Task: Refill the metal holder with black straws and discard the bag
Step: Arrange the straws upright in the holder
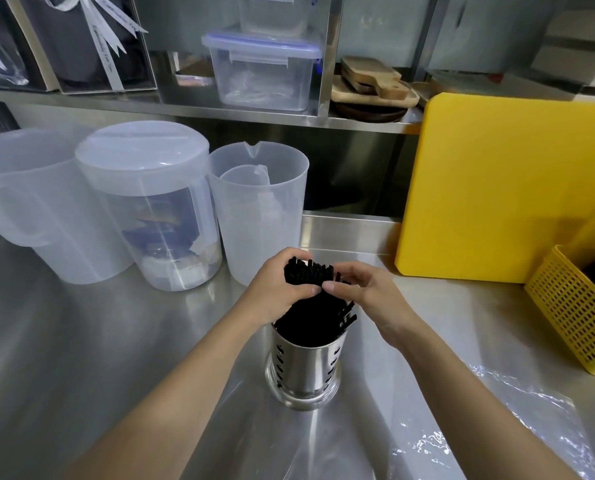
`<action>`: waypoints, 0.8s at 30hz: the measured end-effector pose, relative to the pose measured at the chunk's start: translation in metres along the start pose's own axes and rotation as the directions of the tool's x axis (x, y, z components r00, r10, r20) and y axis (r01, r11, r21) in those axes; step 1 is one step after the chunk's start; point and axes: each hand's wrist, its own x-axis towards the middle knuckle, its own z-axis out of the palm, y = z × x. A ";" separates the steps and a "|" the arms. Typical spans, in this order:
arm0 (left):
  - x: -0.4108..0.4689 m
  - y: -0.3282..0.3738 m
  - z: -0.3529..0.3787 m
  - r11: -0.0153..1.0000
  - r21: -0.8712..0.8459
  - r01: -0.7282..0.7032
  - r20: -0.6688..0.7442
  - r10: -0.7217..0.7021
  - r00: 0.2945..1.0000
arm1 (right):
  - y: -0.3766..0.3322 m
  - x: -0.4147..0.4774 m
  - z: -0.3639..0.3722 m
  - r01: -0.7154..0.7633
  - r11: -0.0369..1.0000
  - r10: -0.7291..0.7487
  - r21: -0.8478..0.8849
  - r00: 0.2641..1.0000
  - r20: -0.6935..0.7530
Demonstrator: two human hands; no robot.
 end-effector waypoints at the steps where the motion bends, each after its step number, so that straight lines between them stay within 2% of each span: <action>1: 0.000 -0.001 0.000 1.000 -0.015 -0.002 -0.014 0.002 1.000 | -0.001 0.000 0.001 0.004 1.000 -0.005 0.015 1.000 0.008; 10: -0.001 -0.005 -0.001 0.990 -0.138 0.007 -0.052 -0.014 0.999 | -0.007 0.009 0.006 0.026 1.000 -0.025 -0.018 0.999 0.020; 21: -0.002 -0.004 -0.001 0.983 -0.177 -0.051 -0.076 0.038 0.996 | -0.012 0.015 0.011 0.083 0.992 -0.078 -0.097 0.996 0.045; 24: -0.002 -0.005 0.000 0.984 -0.177 -0.014 -0.097 -0.003 0.995 | -0.013 0.016 0.012 0.116 0.986 -0.112 -0.117 0.993 0.036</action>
